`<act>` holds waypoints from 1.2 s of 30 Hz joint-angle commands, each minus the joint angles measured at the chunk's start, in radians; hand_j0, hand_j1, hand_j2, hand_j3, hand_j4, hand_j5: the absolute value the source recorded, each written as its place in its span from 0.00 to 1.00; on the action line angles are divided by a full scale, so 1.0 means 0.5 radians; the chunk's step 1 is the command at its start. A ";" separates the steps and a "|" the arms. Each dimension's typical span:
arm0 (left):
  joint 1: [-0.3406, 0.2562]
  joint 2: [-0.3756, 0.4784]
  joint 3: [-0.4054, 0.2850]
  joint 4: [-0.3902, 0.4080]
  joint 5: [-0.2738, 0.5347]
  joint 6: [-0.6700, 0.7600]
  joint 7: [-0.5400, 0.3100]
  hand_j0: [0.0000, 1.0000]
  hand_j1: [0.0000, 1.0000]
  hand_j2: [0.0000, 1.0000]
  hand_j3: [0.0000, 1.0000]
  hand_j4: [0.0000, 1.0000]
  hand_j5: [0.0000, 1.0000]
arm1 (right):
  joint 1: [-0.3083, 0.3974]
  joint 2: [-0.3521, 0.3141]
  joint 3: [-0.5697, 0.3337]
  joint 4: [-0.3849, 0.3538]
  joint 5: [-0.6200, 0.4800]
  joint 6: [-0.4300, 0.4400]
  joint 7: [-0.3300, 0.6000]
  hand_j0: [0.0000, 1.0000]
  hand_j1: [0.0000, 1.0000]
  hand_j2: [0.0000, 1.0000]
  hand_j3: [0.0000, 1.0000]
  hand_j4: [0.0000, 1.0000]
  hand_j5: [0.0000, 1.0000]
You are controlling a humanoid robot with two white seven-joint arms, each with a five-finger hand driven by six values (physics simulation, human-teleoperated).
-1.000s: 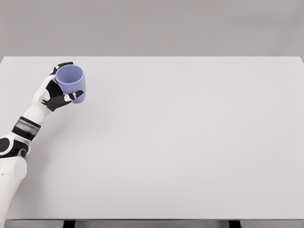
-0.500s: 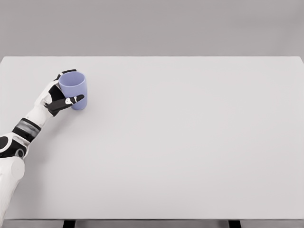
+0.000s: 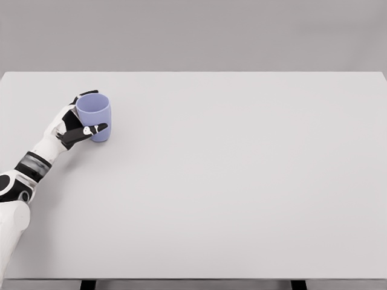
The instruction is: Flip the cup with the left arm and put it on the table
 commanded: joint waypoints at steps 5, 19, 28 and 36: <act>0.000 0.005 -0.002 -0.007 0.004 -0.006 0.000 0.89 0.89 0.89 0.89 0.89 0.89 | 0.000 0.000 0.000 0.000 0.000 0.000 0.000 1.00 1.00 1.00 1.00 1.00 1.00; 0.006 0.014 -0.002 -0.050 0.007 -0.006 0.000 0.99 0.99 0.99 0.99 0.99 0.99 | 0.000 0.000 0.000 0.000 0.000 0.000 0.000 1.00 1.00 1.00 1.00 1.00 1.00; 0.006 0.032 0.008 -0.053 0.013 -0.049 0.000 1.00 1.00 1.00 1.00 1.00 1.00 | 0.000 0.000 0.000 0.000 0.000 0.000 0.000 1.00 1.00 1.00 1.00 1.00 1.00; 0.055 0.060 0.017 -0.136 0.022 -0.052 0.000 1.00 1.00 1.00 1.00 1.00 1.00 | 0.000 0.000 0.000 0.000 0.000 0.000 0.000 1.00 1.00 1.00 1.00 1.00 1.00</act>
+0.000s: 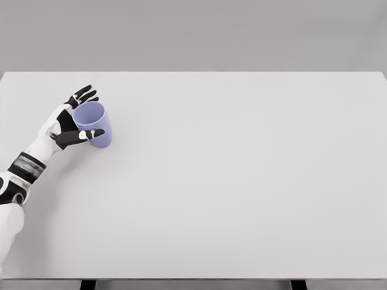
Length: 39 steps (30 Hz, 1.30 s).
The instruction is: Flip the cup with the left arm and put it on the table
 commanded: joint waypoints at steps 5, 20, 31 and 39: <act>0.006 0.022 0.004 -0.041 0.020 -0.014 0.000 1.00 1.00 1.00 1.00 1.00 1.00 | 0.000 0.000 0.000 0.000 0.000 0.000 0.000 1.00 1.00 1.00 1.00 1.00 1.00; 0.077 0.065 0.034 -0.145 0.033 -0.030 0.000 1.00 1.00 1.00 1.00 1.00 1.00 | 0.000 0.000 0.000 0.000 0.000 0.000 0.000 1.00 1.00 1.00 1.00 1.00 1.00; 0.132 0.090 0.062 -0.210 0.033 -0.030 0.000 1.00 1.00 1.00 1.00 1.00 1.00 | 0.000 0.000 0.000 0.000 0.000 0.000 0.000 1.00 1.00 1.00 1.00 1.00 1.00; 0.193 0.102 0.093 -0.283 0.033 -0.030 0.000 1.00 1.00 1.00 1.00 1.00 1.00 | 0.000 0.000 0.000 0.000 0.000 0.000 0.000 1.00 1.00 1.00 1.00 1.00 1.00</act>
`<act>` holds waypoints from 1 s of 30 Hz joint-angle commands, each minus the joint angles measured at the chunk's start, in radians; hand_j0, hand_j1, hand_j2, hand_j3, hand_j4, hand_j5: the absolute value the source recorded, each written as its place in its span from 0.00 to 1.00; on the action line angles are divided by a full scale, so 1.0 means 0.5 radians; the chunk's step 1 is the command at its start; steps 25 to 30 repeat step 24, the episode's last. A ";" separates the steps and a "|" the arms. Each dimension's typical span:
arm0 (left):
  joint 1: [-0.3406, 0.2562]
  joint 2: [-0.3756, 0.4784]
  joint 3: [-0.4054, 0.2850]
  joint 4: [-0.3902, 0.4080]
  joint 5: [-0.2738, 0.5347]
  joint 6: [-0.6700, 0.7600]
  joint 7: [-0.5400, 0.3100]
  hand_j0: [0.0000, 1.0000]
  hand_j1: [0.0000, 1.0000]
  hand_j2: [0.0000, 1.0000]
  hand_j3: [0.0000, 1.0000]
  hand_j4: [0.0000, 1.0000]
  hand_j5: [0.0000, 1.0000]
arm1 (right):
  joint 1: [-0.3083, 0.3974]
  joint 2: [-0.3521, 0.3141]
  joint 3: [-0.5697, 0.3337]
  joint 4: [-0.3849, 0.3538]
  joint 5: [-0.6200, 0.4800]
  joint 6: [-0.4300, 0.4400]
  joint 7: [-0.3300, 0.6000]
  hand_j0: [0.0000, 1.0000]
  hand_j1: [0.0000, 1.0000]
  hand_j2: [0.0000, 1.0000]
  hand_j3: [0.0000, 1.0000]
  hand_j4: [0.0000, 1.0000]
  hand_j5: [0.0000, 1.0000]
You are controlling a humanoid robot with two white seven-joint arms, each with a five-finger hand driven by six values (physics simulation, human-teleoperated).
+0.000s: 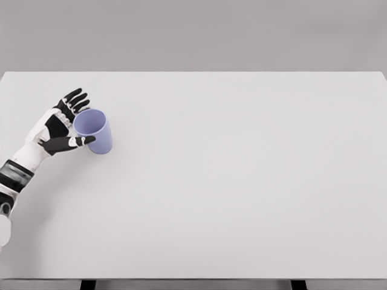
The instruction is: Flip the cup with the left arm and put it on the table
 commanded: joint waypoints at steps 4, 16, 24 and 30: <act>0.025 0.013 0.036 -0.058 0.013 0.000 0.000 1.00 1.00 1.00 1.00 1.00 1.00 | 0.000 0.000 0.000 0.000 -0.001 0.000 0.000 1.00 1.00 1.00 1.00 1.00 1.00; 0.071 0.295 0.054 -0.279 -0.020 -0.098 0.000 1.00 1.00 1.00 1.00 1.00 1.00 | 0.000 0.000 0.000 0.000 -0.001 0.000 0.000 1.00 1.00 1.00 1.00 1.00 1.00; 0.071 0.786 -0.160 -0.730 -0.103 -0.104 0.000 1.00 1.00 1.00 1.00 1.00 1.00 | 0.000 0.000 0.000 0.000 -0.001 0.000 0.000 1.00 1.00 1.00 1.00 1.00 1.00; 0.071 0.786 -0.160 -0.730 -0.103 -0.104 0.000 1.00 1.00 1.00 1.00 1.00 1.00 | 0.000 0.000 0.000 0.000 -0.001 0.000 0.000 1.00 1.00 1.00 1.00 1.00 1.00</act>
